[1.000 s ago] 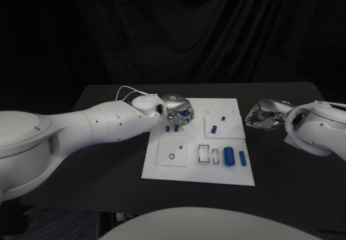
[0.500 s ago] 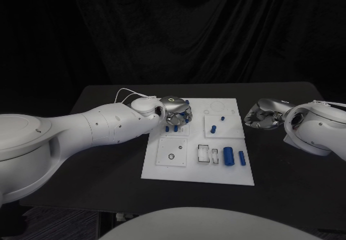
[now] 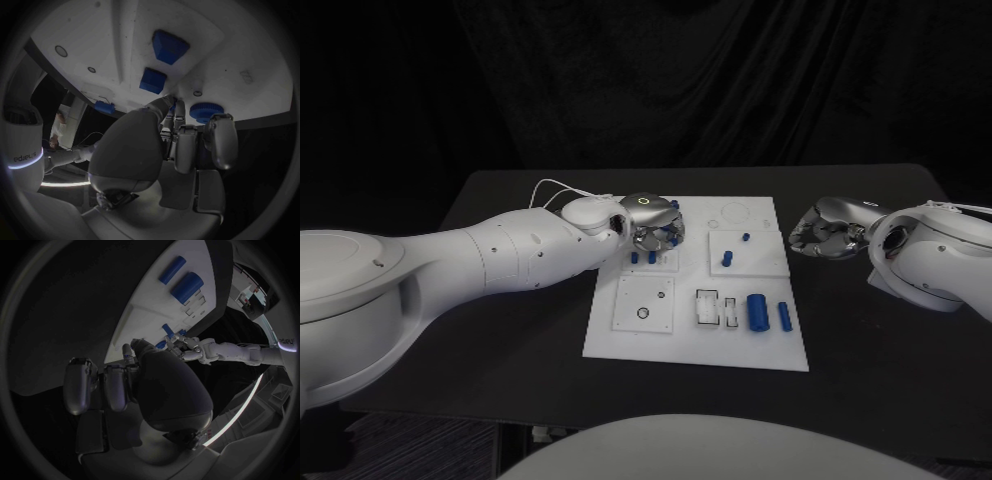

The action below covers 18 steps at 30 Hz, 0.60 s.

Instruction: Assemble the parts on the task board

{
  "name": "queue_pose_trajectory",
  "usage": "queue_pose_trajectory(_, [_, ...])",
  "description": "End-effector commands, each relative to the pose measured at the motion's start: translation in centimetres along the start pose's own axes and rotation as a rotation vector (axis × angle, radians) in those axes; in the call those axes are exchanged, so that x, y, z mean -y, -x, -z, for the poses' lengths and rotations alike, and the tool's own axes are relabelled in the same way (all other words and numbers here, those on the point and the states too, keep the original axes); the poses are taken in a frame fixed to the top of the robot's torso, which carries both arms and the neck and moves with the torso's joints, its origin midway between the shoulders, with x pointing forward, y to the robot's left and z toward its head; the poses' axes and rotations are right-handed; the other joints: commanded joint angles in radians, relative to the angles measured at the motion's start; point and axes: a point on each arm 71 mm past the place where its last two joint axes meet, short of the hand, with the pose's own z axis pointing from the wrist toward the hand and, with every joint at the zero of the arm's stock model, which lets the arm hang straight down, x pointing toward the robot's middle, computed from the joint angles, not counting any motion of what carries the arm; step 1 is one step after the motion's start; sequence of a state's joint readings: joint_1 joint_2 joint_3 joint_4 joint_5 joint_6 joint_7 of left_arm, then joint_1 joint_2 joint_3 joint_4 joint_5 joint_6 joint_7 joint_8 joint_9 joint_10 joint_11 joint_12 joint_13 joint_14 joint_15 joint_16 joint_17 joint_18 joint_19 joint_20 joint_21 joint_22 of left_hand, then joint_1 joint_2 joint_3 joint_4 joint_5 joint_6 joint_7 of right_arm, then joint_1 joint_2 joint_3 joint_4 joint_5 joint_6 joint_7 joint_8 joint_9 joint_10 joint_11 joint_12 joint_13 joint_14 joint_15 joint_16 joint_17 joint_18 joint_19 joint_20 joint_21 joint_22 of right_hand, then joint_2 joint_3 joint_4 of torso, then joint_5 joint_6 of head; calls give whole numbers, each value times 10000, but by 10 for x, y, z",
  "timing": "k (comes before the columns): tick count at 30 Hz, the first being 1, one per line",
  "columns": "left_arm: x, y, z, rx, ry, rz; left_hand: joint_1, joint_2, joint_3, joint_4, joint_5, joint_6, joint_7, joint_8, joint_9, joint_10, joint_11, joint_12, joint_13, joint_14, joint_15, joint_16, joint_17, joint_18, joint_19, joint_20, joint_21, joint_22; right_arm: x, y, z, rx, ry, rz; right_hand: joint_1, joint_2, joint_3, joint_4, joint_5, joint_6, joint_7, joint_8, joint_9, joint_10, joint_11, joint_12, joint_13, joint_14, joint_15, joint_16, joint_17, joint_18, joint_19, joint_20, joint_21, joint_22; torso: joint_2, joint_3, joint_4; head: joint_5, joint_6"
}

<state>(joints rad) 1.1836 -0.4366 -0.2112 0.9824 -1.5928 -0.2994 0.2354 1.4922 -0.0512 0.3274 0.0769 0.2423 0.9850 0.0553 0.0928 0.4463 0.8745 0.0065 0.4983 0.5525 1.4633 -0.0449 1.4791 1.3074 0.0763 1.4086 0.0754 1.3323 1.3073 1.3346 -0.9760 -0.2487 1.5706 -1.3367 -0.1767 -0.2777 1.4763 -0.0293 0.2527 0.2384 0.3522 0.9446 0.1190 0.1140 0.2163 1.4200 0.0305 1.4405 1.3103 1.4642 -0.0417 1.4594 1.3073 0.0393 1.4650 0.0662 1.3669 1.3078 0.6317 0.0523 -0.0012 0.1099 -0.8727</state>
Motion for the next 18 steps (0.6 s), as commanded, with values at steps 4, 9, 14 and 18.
queue_pose_trajectory(4, [1,4,7,780,-352,-133,94,152,41,-226,100,325,32,106,40,449,-23,-21,-118,74,-131,-22,824,-182,132,-109,152,1881,2,-1,1,14,-50,-3,-63,-12,49,1,53,65,7,-47,-17,-67,23,-49,840,719,54,-45,1548,125,117,63,-53,1924,-8,1,8,-3,1])
queue_pose_trajectory(9, [-2,8,16,996,-331,-136,89,105,45,-325,136,412,41,92,43,619,-21,-145,-226,63,-153,-71,730,-198,187,-156,215,1899,3,0,2,6,-96,-2,-62,-10,54,-2,54,67,6,-47,-17,-75,24,-60,827,713,54,-64,1531,132,103,63,-85,1914,-7,7,7,37,1])
queue_pose_trajectory(14, [-5,19,27,1140,-264,-152,45,88,72,-355,140,427,57,56,33,634,6,-326,-355,39,-145,-122,641,-193,179,-173,191,1889,5,0,2,-18,-138,8,-62,-10,54,-2,54,67,6,-47,-17,-75,24,-60,827,713,54,-64,1531,132,103,63,-85,1914,-17,12,16,91,1])
queue_pose_trajectory(18, [-9,26,39,1119,-151,-117,-35,65,109,-378,134,431,64,3,22,653,26,-616,-565,11,-132,-179,542,-184,154,-178,143,1873,6,-1,2,-46,-175,17,-61,-11,56,-3,54,67,6,-47,-17,-91,24,-75,807,709,54,-75,1521,134,99,62,-94,1911,-31,13,46,63,1])
